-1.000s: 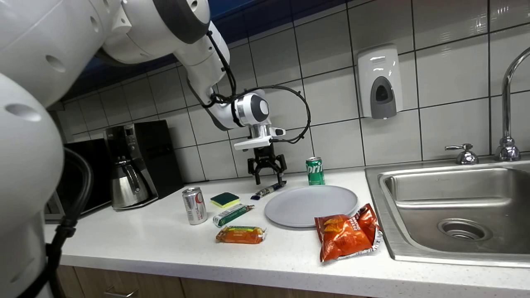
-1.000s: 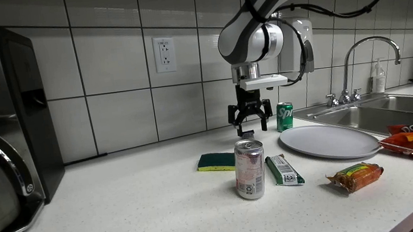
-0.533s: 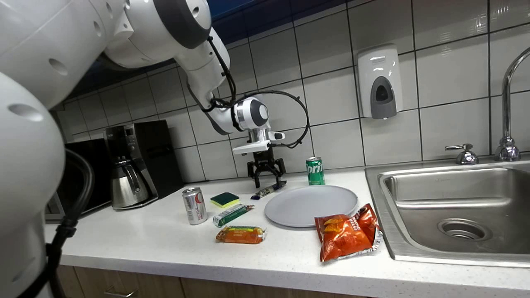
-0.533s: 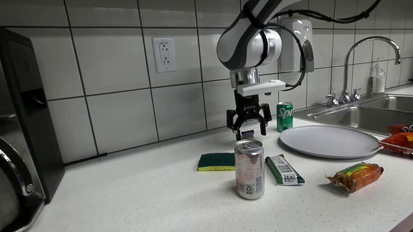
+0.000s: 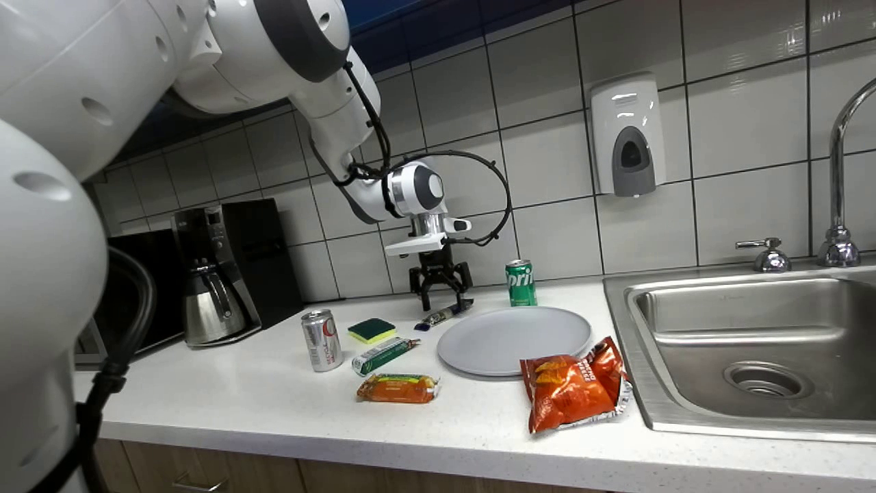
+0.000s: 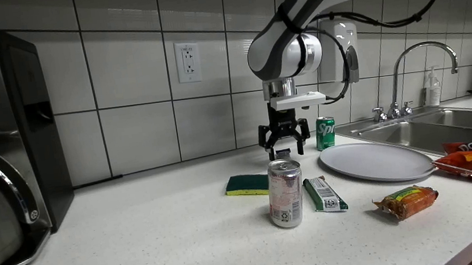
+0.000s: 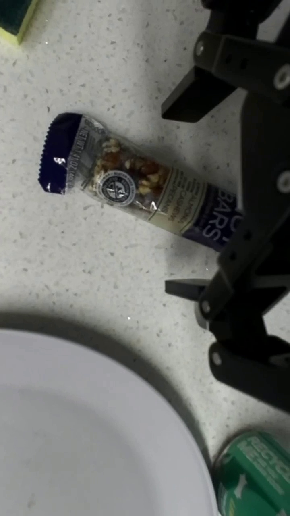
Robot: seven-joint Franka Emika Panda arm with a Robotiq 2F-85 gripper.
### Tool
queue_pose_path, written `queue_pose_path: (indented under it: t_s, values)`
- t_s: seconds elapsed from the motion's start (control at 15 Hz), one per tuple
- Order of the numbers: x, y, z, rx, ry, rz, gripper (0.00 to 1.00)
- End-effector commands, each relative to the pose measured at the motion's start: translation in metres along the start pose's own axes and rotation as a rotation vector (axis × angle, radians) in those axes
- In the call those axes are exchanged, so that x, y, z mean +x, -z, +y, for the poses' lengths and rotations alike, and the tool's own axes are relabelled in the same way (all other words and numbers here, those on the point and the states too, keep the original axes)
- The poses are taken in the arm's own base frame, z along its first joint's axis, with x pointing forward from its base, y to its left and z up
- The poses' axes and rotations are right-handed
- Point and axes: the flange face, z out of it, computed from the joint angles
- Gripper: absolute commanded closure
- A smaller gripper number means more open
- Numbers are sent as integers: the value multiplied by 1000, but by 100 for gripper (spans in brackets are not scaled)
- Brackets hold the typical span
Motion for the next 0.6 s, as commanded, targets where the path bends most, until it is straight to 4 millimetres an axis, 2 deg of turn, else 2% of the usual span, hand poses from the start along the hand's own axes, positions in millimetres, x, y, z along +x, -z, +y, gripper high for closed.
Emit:
queue_pose_path:
  t_s: [0.0,0.4,0.47,0.53]
  values:
    - [3,6,-2,2,-23,10,0]
    - [2,6,-4,-1,-19,9,1]
    - [2,5,-4,-1,-18,9,26]
    - [2,5,-4,-2,-17,9,26]
